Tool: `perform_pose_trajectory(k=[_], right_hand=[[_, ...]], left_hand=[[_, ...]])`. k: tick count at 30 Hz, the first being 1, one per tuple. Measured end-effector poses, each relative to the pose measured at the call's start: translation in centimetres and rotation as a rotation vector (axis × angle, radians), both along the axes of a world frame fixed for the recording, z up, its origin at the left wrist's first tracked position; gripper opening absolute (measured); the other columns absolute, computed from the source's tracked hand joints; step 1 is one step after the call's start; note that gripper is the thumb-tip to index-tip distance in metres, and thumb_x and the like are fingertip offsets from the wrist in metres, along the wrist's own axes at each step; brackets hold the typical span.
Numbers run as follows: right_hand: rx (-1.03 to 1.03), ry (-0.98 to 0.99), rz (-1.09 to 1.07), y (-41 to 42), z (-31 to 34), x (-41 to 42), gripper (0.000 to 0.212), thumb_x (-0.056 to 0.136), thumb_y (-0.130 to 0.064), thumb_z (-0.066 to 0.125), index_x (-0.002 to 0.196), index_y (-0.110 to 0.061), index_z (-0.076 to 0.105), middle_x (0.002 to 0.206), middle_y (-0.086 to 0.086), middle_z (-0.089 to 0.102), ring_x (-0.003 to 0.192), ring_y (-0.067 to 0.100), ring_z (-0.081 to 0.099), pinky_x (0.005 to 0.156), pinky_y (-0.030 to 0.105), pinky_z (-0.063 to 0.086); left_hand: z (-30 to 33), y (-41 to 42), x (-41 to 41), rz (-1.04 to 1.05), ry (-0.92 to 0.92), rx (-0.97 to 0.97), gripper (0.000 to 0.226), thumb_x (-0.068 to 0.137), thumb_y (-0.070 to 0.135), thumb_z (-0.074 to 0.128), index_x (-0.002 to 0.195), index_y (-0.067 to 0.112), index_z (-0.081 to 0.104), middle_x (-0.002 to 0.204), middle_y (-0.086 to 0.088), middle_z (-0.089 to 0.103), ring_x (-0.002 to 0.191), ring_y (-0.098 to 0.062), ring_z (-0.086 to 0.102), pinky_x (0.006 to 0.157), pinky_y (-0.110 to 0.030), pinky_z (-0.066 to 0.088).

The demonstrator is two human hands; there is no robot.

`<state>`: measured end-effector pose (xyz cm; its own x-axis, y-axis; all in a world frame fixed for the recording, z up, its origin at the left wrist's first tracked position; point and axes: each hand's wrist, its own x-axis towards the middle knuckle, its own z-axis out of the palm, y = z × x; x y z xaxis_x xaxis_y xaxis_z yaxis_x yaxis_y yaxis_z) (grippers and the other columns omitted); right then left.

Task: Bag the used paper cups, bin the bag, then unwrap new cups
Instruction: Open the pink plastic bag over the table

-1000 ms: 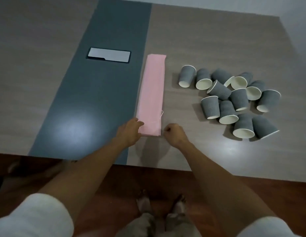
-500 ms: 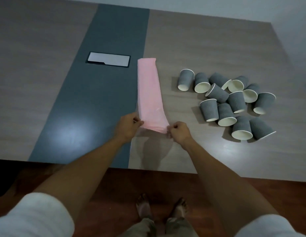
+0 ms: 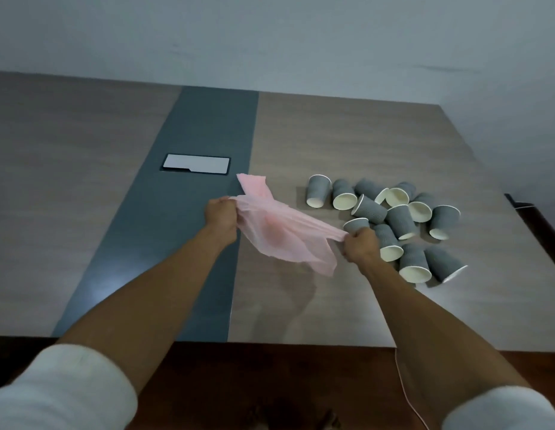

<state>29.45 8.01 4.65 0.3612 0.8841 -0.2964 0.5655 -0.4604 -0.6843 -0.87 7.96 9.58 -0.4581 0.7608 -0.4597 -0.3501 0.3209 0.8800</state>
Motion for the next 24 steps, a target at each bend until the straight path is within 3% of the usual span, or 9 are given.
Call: perform_pose_trajectory(k=[4, 6, 8, 10, 12, 16, 18, 20, 24], right_hand=[[0.279, -0.127, -0.102, -1.6, 3.1, -1.8, 0.045, 0.095, -0.036, 0.056, 0.125, -0.002, 0.056, 0.131, 0.021, 0.06, 0.122, 0.039, 0.055, 0.102, 0.047, 0.043], [0.437, -0.115, 0.137, -2.8, 4.3, -4.3, 0.07, 0.09, -0.055, 0.059, 0.141, -0.011, 0.045, 0.142, 0.011, 0.054, 0.131, 0.032, 0.049, 0.109, 0.045, 0.035], [0.361, -0.206, 0.384, -3.9, 4.0, -7.1, 0.095, 0.08, -0.065, 0.067, 0.153, -0.019, 0.028, 0.143, 0.006, 0.057, 0.132, 0.026, 0.049, 0.113, 0.045, 0.03], [0.183, -0.382, 0.417, -4.5, 2.5, -8.3, 0.081, 0.084, -0.05, 0.067, 0.15, -0.022, 0.029, 0.125, 0.009, 0.068, 0.12, 0.032, 0.059, 0.105, 0.046, 0.035], [0.002, -0.375, 0.249, -4.6, 1.3, -7.7, 0.043, 0.092, -0.027, 0.057, 0.133, -0.017, 0.051, 0.122, 0.014, 0.068, 0.118, 0.038, 0.061, 0.101, 0.047, 0.04], [-0.01, 0.168, -0.234, -4.3, -0.5, -4.2, 0.032, 0.084, -0.007, 0.051, 0.112, -0.009, 0.067, 0.111, 0.021, 0.069, 0.11, 0.041, 0.064, 0.093, 0.045, 0.051], [0.071, 0.338, -0.31, -3.8, -0.5, -3.1, 0.037, 0.078, -0.004, 0.046, 0.107, -0.01, 0.069, 0.103, 0.016, 0.07, 0.1, 0.035, 0.065, 0.088, 0.041, 0.053], [0.129, 0.393, -0.327, -3.3, -0.1, -2.7, 0.043, 0.071, -0.012, 0.042, 0.104, -0.01, 0.069, 0.099, 0.012, 0.069, 0.09, 0.03, 0.059, 0.086, 0.039, 0.051], [0.095, 0.438, -0.315, -3.2, -0.3, -2.3, 0.033, 0.074, -0.022, 0.049, 0.097, -0.014, 0.071, 0.093, 0.004, 0.07, 0.086, 0.029, 0.061, 0.084, 0.039, 0.055]], left_hand=[[1.6, -0.7, 2.2, -0.171, 0.127, 0.015, 0.014, 0.089, 0.001, 0.044, 0.081, 0.008, 0.052, 0.071, -0.004, 0.048, 0.064, -0.02, 0.043, 0.054, -0.026, 0.035], [1.9, -1.0, 2.8, -0.23, 0.23, 0.028, 0.014, 0.098, 0.015, 0.044, 0.089, 0.014, 0.055, 0.082, -0.003, 0.056, 0.068, -0.02, 0.05, 0.062, -0.029, 0.043], [2.1, -1.1, 3.5, -0.277, 0.279, 0.033, 0.015, 0.103, 0.026, 0.044, 0.102, 0.017, 0.055, 0.091, -0.004, 0.06, 0.068, -0.019, 0.053, 0.063, -0.029, 0.046], [1.9, -1.1, 3.8, -0.311, 0.325, 0.05, 0.015, 0.103, 0.032, 0.045, 0.101, 0.021, 0.055, 0.096, -0.006, 0.065, 0.065, -0.02, 0.052, 0.059, -0.029, 0.043], [1.8, -1.4, 2.7, -0.346, 0.492, 0.097, 0.016, 0.102, 0.037, 0.053, 0.095, 0.023, 0.055, 0.096, -0.004, 0.068, 0.071, -0.02, 0.053, 0.061, -0.03, 0.043], [0.4, -3.2, -2.0, -0.887, 1.064, 0.031, 0.044, 0.083, 0.042, 0.085, 0.116, 0.021, 0.064, 0.109, 0.002, 0.055, 0.095, -0.018, 0.056, 0.082, -0.032, 0.046], [-1.8, -4.0, -3.4, -0.912, 1.279, -0.174, 0.037, 0.089, 0.027, 0.077, 0.122, 0.013, 0.069, 0.124, -0.011, 0.054, 0.109, -0.031, 0.059, 0.095, -0.038, 0.047], [-3.1, -5.0, -3.6, -0.621, 1.125, -0.356, 0.028, 0.095, 0.013, 0.059, 0.114, -0.002, 0.072, 0.12, -0.023, 0.062, 0.107, -0.041, 0.065, 0.09, -0.043, 0.052], [-3.4, -5.2, -1.8, -0.382, 0.177, -0.567, 0.022, 0.099, 0.006, 0.053, 0.113, -0.002, 0.068, 0.104, -0.008, 0.068, 0.093, -0.026, 0.059, 0.08, -0.033, 0.051]])
